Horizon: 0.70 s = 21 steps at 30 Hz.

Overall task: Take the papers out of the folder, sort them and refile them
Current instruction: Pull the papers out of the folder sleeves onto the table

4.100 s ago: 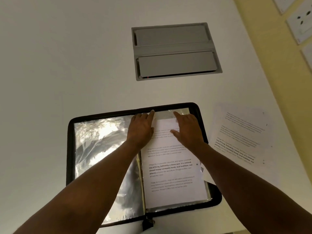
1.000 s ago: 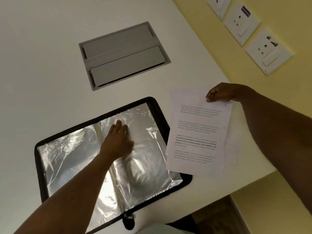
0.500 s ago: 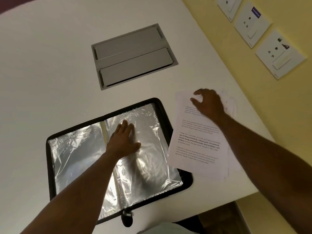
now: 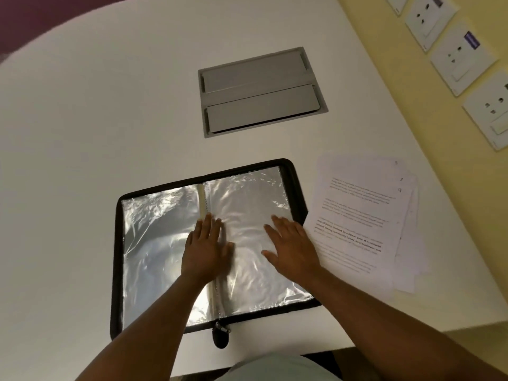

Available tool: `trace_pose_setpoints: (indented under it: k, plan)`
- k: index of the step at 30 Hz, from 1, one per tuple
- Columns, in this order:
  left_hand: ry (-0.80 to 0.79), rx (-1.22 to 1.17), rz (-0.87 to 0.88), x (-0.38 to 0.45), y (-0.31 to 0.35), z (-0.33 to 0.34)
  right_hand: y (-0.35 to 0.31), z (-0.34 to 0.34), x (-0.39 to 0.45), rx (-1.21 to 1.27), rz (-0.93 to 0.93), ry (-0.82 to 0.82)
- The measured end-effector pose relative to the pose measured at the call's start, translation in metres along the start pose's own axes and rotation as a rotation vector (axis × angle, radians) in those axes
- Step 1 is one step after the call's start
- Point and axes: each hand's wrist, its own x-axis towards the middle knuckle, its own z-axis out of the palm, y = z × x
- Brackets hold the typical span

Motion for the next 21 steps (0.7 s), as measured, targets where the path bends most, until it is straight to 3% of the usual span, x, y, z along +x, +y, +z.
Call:
trace_pose_setpoints:
  k: [5, 21]
  plan:
    - [-0.056, -0.028, -0.076, -0.023, -0.034, 0.012, -0.028, 0.019, -0.002, -0.069, -0.055, -0.145]
    - [-0.085, -0.017, -0.007, -0.028, -0.076, 0.021, -0.072, 0.037, -0.003, -0.111, 0.001, -0.197]
